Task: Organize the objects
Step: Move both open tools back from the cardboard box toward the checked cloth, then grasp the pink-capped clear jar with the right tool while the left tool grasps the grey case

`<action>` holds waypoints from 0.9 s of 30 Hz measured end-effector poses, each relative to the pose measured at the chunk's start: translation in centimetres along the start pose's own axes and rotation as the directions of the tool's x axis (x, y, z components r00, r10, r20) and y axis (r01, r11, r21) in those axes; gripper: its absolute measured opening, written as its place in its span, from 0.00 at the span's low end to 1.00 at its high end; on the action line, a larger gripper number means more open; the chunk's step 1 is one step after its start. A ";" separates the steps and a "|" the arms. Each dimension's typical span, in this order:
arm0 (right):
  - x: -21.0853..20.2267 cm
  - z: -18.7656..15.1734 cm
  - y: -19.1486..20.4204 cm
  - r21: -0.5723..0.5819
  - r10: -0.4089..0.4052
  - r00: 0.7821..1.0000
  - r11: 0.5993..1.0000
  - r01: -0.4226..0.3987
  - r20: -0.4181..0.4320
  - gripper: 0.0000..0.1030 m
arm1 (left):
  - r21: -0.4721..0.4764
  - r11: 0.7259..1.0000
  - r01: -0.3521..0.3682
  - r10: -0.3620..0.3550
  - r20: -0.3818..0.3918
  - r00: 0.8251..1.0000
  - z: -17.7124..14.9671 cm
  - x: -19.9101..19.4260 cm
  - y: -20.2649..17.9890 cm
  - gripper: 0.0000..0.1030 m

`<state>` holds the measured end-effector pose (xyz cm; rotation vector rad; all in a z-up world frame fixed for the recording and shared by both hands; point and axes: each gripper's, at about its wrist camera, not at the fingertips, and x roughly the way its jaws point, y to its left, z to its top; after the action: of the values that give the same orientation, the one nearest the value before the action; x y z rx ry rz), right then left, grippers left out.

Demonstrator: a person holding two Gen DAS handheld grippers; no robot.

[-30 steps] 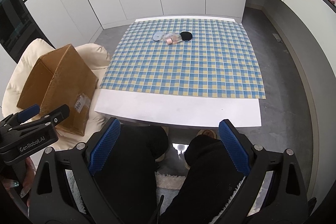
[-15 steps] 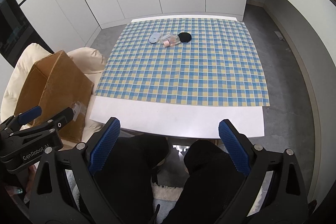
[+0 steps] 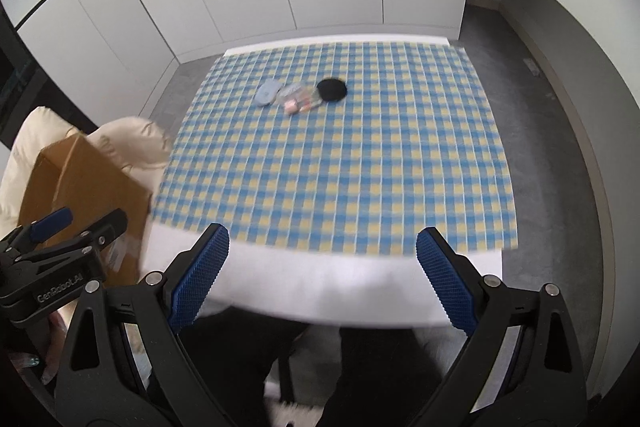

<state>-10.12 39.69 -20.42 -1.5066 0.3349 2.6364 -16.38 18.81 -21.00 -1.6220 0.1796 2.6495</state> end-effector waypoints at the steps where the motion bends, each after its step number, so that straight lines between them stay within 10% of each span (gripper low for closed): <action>1: 0.9 0.6 -0.2 -0.010 -0.004 1.000 1.000 0.004 0.001 0.94 | -0.001 1.000 0.001 -0.001 -0.003 1.000 0.3 0.5 0.0 0.91; 19: 19.8 8.6 2.8 -0.195 0.110 0.994 0.975 -0.109 -0.010 0.94 | -0.050 0.999 -0.018 0.014 -0.066 0.998 6.7 13.1 -0.1 0.91; 27: 26.1 11.0 4.0 -0.295 0.021 0.999 0.955 -0.009 0.039 0.91 | -0.056 0.998 -0.006 0.001 -0.082 0.997 6.9 17.1 -0.6 0.91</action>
<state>-33.48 37.46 -36.87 -1.5260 -0.0555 2.8252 -30.27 19.60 -33.12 -1.7498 0.1107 2.6158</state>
